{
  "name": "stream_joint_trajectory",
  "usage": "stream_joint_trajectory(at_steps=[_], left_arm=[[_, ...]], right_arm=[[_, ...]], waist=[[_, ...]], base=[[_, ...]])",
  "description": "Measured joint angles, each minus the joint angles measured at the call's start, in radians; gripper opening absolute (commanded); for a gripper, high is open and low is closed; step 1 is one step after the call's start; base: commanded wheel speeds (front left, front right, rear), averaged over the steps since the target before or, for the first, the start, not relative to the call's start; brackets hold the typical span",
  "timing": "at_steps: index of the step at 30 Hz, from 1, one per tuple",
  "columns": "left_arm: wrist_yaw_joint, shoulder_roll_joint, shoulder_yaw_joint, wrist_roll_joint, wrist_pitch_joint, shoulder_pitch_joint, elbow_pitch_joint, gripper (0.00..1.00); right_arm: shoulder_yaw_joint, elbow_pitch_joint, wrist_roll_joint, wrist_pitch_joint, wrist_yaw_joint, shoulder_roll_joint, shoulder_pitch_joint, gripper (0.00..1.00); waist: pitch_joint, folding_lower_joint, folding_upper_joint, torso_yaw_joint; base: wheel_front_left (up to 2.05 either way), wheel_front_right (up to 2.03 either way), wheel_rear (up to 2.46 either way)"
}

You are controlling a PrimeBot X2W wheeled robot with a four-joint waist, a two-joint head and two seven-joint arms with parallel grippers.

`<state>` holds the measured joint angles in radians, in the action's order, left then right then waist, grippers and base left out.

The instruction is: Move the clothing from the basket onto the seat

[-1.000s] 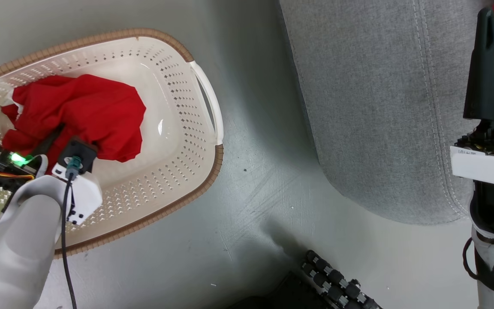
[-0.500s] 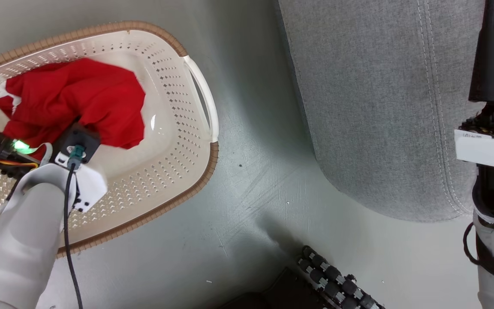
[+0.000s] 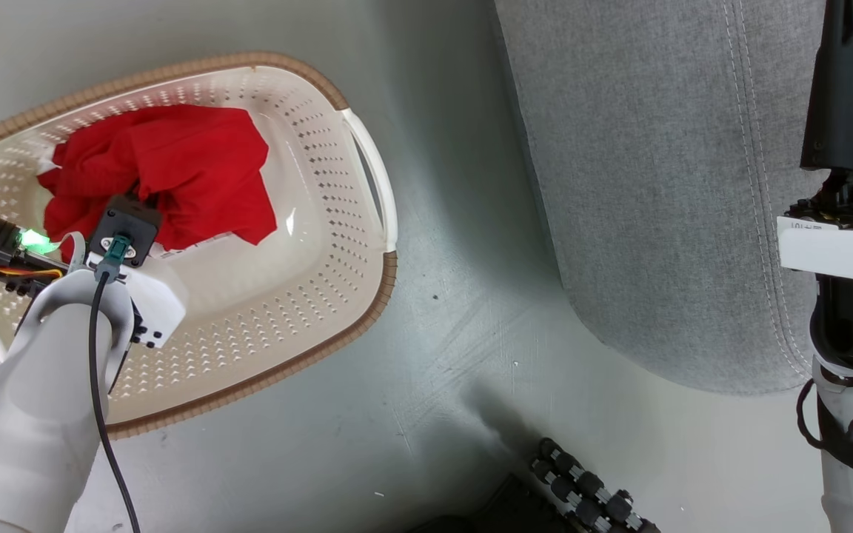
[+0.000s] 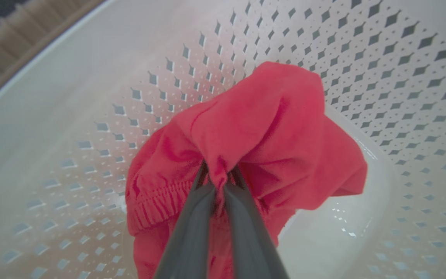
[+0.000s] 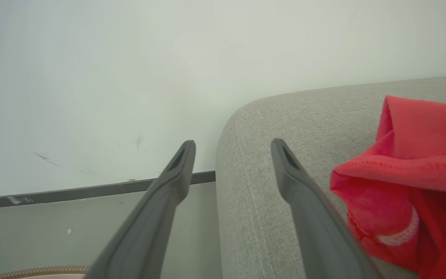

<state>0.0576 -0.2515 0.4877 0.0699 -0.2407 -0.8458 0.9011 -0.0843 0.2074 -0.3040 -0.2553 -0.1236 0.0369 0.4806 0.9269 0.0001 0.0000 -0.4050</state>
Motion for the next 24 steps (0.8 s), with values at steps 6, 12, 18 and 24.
stream_joint_trajectory(at_steps=[6, 12, 18, 24], left_arm=[[-0.009, 0.009, -0.024, 0.034, -0.004, 0.042, -0.049, 0.00], [-0.012, 0.033, -0.048, 0.071, -0.008, 0.066, -0.132, 0.00], [-0.012, 0.043, -0.087, 0.108, -0.009, 0.081, -0.269, 0.00], [-0.012, 0.059, -0.129, 0.143, -0.012, 0.111, -0.394, 0.00]], right_arm=[[-0.003, -0.016, 0.025, 0.000, 0.000, 0.000, 0.001, 1.00], [-0.009, -0.029, 0.058, 0.000, 0.000, 0.000, 0.005, 1.00], [-0.015, -0.051, 0.089, 0.000, 0.000, 0.001, 0.006, 1.00], [-0.021, -0.067, 0.121, 0.000, 0.000, 0.001, 0.005, 1.00]], waist=[[-0.031, 0.0000, 0.0000, 0.023], [-0.070, 0.0000, 0.0000, 0.049], [-0.116, 0.0000, 0.0000, 0.078], [-0.169, 0.0000, 0.0000, 0.108]], base=[[0.00, 0.00, 0.00], [0.00, 0.00, 0.00], [0.00, 0.00, 0.00], [0.00, 0.00, 0.00]])
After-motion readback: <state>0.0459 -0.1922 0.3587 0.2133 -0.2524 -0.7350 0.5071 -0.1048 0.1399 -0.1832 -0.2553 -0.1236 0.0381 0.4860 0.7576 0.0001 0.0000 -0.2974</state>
